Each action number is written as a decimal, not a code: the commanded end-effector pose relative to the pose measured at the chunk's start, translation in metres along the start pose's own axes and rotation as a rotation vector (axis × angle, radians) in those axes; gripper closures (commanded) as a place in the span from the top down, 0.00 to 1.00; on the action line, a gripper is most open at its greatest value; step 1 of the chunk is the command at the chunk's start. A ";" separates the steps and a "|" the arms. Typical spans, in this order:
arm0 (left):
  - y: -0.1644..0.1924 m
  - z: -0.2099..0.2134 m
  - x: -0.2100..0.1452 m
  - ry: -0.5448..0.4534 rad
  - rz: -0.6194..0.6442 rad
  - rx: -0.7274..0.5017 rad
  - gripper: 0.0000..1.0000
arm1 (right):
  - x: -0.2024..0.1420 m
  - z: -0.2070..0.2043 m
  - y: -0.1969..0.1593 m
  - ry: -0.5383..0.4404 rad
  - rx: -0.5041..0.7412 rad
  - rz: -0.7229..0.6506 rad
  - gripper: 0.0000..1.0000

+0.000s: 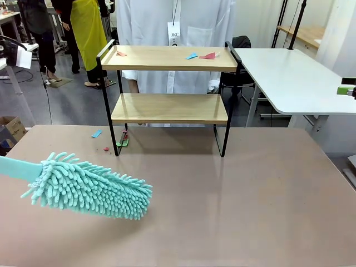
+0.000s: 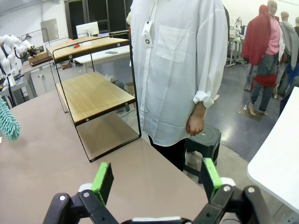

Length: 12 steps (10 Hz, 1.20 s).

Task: Clean the shelf.
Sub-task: Clean the specific section of the Shelf indicated by the human with the Duster.

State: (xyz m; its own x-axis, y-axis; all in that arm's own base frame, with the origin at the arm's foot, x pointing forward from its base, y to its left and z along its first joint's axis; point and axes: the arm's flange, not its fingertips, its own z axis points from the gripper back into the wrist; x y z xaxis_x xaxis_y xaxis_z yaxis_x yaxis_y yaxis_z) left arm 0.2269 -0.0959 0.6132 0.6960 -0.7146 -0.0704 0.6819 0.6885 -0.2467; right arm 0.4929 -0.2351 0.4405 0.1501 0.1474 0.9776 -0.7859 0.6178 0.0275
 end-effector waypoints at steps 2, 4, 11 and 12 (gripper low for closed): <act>-0.002 -0.001 0.000 -0.013 0.001 -0.015 0.13 | 0.004 -0.001 0.001 0.000 -0.001 0.005 1.00; -0.002 -0.001 0.000 -0.013 0.001 -0.015 0.13 | 0.004 -0.001 0.001 0.000 -0.001 0.005 1.00; -0.002 -0.001 0.000 -0.013 0.001 -0.015 0.13 | 0.004 -0.001 0.001 0.000 -0.001 0.005 1.00; -0.002 -0.001 0.000 -0.013 0.001 -0.015 0.13 | 0.004 -0.001 0.001 0.000 -0.001 0.005 1.00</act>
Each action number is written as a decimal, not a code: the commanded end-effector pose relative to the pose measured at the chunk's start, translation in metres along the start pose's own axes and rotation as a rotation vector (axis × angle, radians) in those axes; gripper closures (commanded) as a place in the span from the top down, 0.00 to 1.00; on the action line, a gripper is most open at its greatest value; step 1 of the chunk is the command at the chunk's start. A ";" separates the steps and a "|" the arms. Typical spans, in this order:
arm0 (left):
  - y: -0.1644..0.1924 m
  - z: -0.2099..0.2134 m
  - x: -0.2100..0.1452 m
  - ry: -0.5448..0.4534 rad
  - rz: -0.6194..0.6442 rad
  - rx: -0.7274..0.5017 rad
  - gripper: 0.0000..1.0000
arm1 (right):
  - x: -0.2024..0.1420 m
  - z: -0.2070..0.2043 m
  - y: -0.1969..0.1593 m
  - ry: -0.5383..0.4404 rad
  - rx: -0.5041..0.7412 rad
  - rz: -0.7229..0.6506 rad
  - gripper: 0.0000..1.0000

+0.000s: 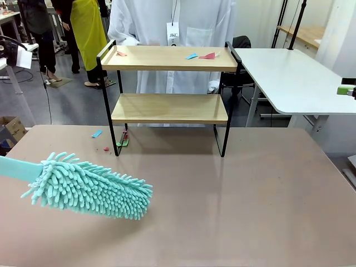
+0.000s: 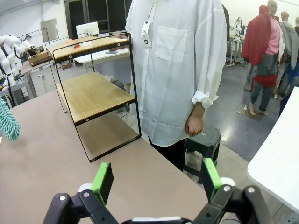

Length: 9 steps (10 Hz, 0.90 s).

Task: Clean the shelf.
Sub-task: Clean the specific section of the Shelf indicated by the human with the Duster.

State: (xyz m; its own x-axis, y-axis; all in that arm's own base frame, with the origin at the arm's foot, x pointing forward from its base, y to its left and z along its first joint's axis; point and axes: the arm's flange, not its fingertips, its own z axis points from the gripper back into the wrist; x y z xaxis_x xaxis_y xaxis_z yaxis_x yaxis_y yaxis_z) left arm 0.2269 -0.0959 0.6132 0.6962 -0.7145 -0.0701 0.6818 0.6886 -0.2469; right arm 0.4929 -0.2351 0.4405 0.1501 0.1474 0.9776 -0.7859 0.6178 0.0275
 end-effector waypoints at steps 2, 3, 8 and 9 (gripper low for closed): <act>-0.002 -0.001 0.000 -0.013 0.001 -0.015 0.13 | 0.004 -0.001 0.001 0.000 -0.001 0.005 1.00; -0.002 -0.001 0.000 -0.013 0.001 -0.015 0.13 | 0.004 -0.001 0.001 0.000 -0.001 0.005 1.00; -0.002 -0.001 0.000 -0.013 0.001 -0.015 0.13 | 0.004 -0.001 0.001 0.000 -0.001 0.005 1.00; -0.002 -0.001 0.000 -0.013 0.001 -0.015 0.13 | 0.004 -0.001 0.001 0.000 -0.001 0.005 1.00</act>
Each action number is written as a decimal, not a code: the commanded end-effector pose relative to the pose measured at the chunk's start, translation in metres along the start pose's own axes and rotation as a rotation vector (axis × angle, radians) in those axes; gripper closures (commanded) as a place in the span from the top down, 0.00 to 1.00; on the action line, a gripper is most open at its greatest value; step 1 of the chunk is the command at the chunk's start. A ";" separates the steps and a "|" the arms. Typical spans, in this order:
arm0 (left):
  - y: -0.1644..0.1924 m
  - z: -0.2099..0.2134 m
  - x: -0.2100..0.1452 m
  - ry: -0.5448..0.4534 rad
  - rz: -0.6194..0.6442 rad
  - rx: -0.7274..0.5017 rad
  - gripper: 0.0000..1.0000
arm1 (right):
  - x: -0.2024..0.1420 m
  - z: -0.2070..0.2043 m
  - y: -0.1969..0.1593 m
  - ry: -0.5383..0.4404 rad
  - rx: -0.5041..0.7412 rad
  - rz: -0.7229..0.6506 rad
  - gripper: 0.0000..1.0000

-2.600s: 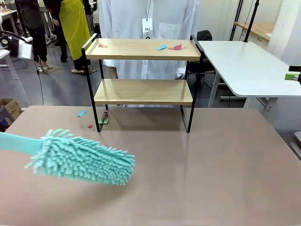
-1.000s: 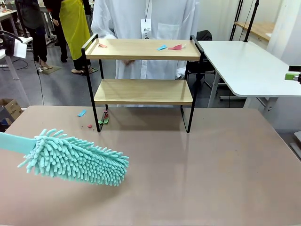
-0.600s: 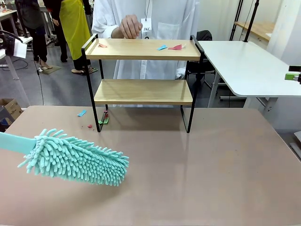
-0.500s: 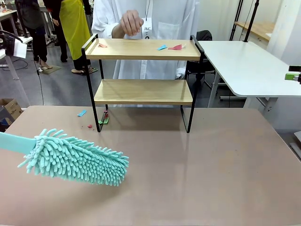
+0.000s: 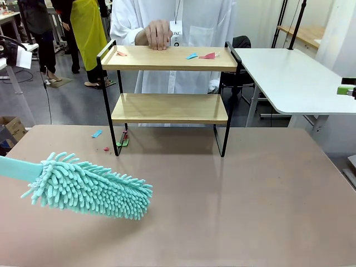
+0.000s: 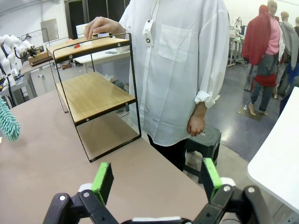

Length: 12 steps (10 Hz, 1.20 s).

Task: Clean the shelf.
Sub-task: Clean the specific section of the Shelf indicated by the human with the Duster.

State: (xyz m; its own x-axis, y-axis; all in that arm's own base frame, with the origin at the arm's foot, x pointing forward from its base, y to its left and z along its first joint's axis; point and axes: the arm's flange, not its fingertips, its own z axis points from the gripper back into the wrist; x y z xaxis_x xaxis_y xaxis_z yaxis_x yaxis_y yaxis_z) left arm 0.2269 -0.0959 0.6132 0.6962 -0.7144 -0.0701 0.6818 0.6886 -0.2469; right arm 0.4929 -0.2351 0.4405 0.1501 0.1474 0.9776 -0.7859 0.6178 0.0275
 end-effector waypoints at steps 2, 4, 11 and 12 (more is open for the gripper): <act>-0.002 -0.001 0.000 -0.013 0.001 -0.015 0.13 | 0.004 -0.001 0.001 0.000 -0.001 0.005 1.00; -0.002 -0.001 0.000 -0.013 0.001 -0.015 0.13 | 0.004 -0.001 0.001 0.000 -0.001 0.005 1.00; -0.002 -0.001 0.000 -0.013 0.001 -0.015 0.13 | 0.004 -0.001 0.001 0.000 -0.001 0.005 1.00; -0.002 -0.001 0.000 -0.013 0.001 -0.015 0.13 | 0.004 -0.001 0.001 0.000 -0.001 0.005 1.00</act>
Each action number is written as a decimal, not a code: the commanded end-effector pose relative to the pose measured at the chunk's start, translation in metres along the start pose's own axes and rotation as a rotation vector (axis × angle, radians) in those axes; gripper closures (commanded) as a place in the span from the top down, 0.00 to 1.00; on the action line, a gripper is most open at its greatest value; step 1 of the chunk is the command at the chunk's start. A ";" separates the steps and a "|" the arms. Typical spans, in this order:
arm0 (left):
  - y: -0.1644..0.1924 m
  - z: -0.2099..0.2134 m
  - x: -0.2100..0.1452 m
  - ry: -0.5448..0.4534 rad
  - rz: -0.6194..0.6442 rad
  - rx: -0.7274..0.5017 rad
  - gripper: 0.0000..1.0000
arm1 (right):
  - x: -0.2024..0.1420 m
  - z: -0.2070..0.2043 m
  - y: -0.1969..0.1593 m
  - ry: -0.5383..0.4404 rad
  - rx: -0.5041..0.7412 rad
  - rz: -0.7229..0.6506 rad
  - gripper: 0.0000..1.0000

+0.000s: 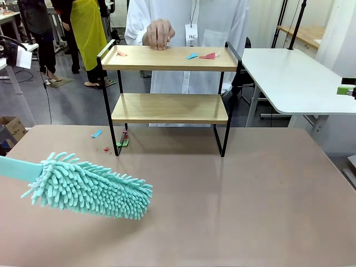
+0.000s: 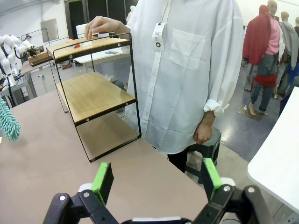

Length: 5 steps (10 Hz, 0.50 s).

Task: Clean the shelf.
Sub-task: Clean the specific section of the Shelf indicated by the human with the Duster.

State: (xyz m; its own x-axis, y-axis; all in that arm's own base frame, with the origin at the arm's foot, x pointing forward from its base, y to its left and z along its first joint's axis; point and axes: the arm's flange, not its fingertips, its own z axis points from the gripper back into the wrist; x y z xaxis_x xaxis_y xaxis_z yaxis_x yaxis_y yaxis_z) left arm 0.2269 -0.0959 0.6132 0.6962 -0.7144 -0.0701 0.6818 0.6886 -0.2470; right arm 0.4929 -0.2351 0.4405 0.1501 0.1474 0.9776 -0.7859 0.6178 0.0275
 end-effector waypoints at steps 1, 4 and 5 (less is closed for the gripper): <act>-0.002 -0.001 0.000 -0.013 0.001 -0.015 0.13 | 0.004 -0.001 0.001 0.000 -0.001 0.005 1.00; -0.001 -0.001 0.017 -0.043 -0.071 -0.040 0.13 | 0.004 -0.001 0.001 0.000 -0.001 0.005 1.00; -0.002 -0.005 0.034 -0.091 -0.149 -0.109 0.13 | 0.004 -0.001 0.001 0.000 -0.001 0.005 1.00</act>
State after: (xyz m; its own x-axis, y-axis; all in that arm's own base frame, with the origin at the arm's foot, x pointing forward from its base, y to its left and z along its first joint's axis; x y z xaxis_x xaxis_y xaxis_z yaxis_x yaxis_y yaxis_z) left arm 0.2363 -0.1095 0.6114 0.6667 -0.7452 -0.0133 0.7108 0.6411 -0.2895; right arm 0.4929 -0.2351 0.4405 0.1501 0.1474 0.9776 -0.7859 0.6178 0.0275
